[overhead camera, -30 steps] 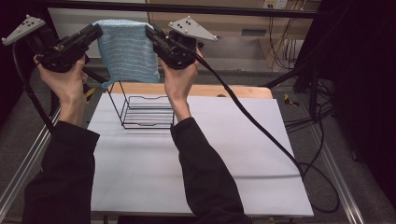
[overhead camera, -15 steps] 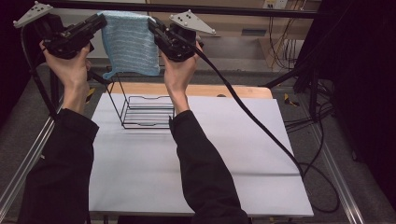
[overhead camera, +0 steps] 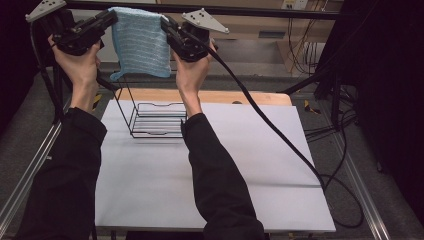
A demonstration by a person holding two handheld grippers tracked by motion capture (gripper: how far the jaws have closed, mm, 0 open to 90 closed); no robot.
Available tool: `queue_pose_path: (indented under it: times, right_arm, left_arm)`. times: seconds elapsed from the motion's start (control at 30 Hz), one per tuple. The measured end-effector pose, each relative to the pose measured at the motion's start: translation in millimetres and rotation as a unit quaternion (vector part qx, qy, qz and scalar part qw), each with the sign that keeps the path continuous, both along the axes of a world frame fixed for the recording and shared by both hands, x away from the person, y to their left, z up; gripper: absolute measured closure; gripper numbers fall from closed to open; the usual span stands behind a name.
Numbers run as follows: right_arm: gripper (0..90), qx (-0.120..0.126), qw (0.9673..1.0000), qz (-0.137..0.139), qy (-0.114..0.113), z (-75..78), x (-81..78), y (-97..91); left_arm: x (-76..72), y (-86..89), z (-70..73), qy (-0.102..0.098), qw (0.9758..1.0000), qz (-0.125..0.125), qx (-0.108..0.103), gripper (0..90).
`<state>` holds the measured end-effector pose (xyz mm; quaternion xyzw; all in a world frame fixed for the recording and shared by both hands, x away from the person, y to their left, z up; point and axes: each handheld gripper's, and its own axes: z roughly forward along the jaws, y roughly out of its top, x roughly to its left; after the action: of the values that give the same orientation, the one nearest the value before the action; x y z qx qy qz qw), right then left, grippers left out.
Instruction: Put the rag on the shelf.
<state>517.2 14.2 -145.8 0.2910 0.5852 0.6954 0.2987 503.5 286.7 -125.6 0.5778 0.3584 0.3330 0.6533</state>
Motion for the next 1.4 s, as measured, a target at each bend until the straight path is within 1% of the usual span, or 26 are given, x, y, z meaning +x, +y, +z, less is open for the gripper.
queue_pose_path:
  times: [0.07, 0.1, 0.13, 0.17, 0.23, 0.27, 0.33, 0.37, 0.43, 0.47, 0.6, 0.67, 0.87, 0.9, 0.97, 1.0, 1.03, 1.17, 1.27, 1.4]
  right_arm:
    - [82.3, 0.001, 1.0000, -0.003, -0.002, 1.0, 0.8, -1.1]
    - [82.2, 0.003, 1.0000, -0.004, -0.001, 1.5, 1.1, -1.6]
    - [82.2, 0.001, 1.0000, -0.004, -0.001, 1.7, 1.3, -2.1]
    - [82.2, -0.002, 1.0000, -0.006, -0.001, 1.4, 1.6, -2.4]
    - [82.2, -0.010, 0.9999, -0.009, 0.001, 0.3, 3.2, -2.2]
    - [82.2, -0.013, 0.9999, -0.010, 0.002, -0.7, 4.1, -1.7]
    - [82.2, -0.018, 0.9998, -0.009, 0.004, -3.2, 5.4, 0.4]
    - [82.1, -0.022, 0.9997, -0.009, 0.006, -4.4, 6.1, 1.5]
    - [82.0, -0.029, 0.9995, -0.010, 0.007, -7.2, 9.0, 3.0]
    - [82.0, -0.031, 0.9994, -0.009, 0.011, -8.7, 10.9, 3.7]
    - [82.0, -0.035, 0.9992, -0.005, 0.020, -15.2, 17.4, 8.0]
    - [82.0, -0.040, 0.9989, -0.003, 0.022, -19.1, 19.2, 10.5]
    - [82.0, -0.057, 0.9977, 0.003, 0.035, -29.7, 22.3, 13.4]
    - [82.0, -0.057, 0.9975, 0.005, 0.041, -31.6, 22.4, 13.5]
    - [82.0, -0.059, 0.9972, 0.008, 0.046, -35.4, 21.3, 13.1]
    - [82.0, -0.064, 0.9969, 0.008, 0.046, -36.9, 20.3, 13.5]
    - [82.0, -0.072, 0.9963, 0.008, 0.046, -38.5, 18.5, 14.5]
    - [81.9, -0.086, 0.9950, 0.011, 0.049, -41.6, 12.1, 17.8]
    - [81.9, -0.094, 0.9937, 0.014, 0.060, -44.3, 9.4, 19.8]
    - [81.8, -0.104, 0.9924, 0.018, 0.063, -47.5, 3.5, 21.9]
  left_arm:
    - [2.2, -2.7, 2.1, -0.001, 1.0000, 0.003, 0.009, 81.8]
    - [2.2, -3.4, 2.4, -0.004, 0.9999, 0.001, 0.011, 81.8]
    - [2.1, -4.2, 1.3, -0.006, 0.9999, -0.001, 0.008, 81.7]
    - [2.5, -5.0, -0.6, -0.005, 0.9999, -0.001, 0.011, 81.7]
    - [4.5, -4.9, -6.3, 0.002, 0.9999, 0.002, 0.016, 81.7]
    - [5.5, -3.6, -9.5, 0.005, 0.9999, 0.003, 0.014, 81.7]
    - [7.4, -0.4, -15.4, 0.010, 0.9999, 0.002, 0.004, 81.7]
    - [8.2, 1.4, -18.1, 0.013, 0.9999, 0.001, 0.003, 81.7]
    - [9.3, 4.0, -22.7, 0.018, 0.9998, 0.002, 0.006, 81.7]
    - [9.5, 4.9, -24.7, 0.019, 0.9998, 0.004, 0.007, 81.7]
    - [9.9, 10.0, -33.5, 0.025, 0.9996, 0.006, 0.010, 81.7]
    - [10.8, 12.5, -38.8, 0.029, 0.9995, 0.008, 0.009, 81.7]
    - [8.8, 17.6, -55.0, 0.038, 0.9992, 0.001, 0.013, 81.7]
    - [7.9, 18.6, -57.8, 0.039, 0.9991, -0.001, 0.013, 81.6]
    - [6.1, 19.1, -63.0, 0.041, 0.9990, -0.002, 0.015, 81.6]
    - [4.9, 19.7, -65.7, 0.043, 0.9989, 0.000, 0.020, 81.6]
    - [4.2, 20.4, -67.2, 0.045, 0.9988, 0.000, 0.021, 81.6]
    - [-0.3, 26.1, -74.2, 0.052, 0.9985, -0.004, 0.019, 81.6]
    - [-4.4, 28.3, -77.3, 0.053, 0.9984, -0.005, 0.020, 81.6]
    - [-9.3, 31.7, -81.1, 0.056, 0.9982, -0.011, 0.021, 81.6]
